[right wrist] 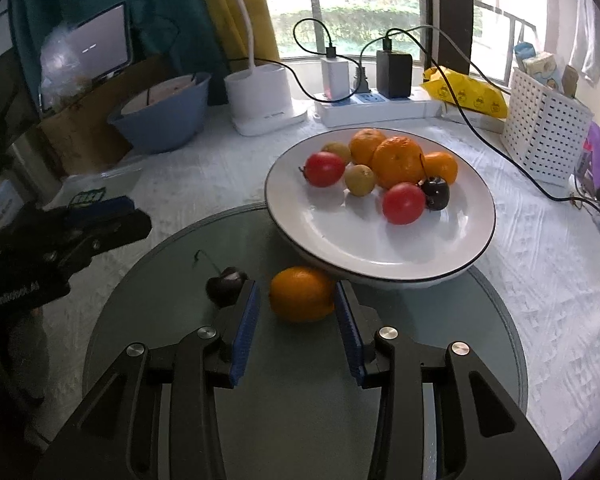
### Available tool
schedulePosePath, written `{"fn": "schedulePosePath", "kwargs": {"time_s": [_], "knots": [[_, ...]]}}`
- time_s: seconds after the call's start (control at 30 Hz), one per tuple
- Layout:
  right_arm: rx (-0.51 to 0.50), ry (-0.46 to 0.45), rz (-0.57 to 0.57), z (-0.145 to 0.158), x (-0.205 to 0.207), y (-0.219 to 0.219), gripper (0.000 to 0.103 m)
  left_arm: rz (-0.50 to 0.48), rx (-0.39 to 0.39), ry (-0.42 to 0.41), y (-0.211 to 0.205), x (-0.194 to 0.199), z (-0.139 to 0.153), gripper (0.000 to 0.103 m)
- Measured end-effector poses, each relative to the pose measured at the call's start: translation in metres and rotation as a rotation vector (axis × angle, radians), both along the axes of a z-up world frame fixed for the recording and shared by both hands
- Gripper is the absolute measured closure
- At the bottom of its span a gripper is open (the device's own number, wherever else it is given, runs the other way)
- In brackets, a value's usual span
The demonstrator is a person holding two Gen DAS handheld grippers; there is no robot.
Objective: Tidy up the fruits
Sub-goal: 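Grasp the orange with the right tool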
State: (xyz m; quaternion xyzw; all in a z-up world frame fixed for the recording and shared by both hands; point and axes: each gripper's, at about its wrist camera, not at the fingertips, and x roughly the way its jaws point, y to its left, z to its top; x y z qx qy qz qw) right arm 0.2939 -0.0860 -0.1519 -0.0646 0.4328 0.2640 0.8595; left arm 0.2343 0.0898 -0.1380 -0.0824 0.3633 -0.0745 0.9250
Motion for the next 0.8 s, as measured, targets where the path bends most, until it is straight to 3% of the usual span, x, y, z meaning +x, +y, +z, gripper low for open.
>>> {"fn": "schedulePosePath", "kwargs": {"time_s": [0.43, 0.8], "knots": [[-0.039, 0.019, -0.011, -0.011, 0.003, 0.001, 0.061, -0.021, 0.004, 0.035, -0.010, 0.004, -0.009, 0.061], [0.001, 0.010, 0.011, -0.007, -0.006, -0.011, 0.063, -0.071, 0.019, 0.056, -0.040, 0.001, -0.008, 0.061]]}}
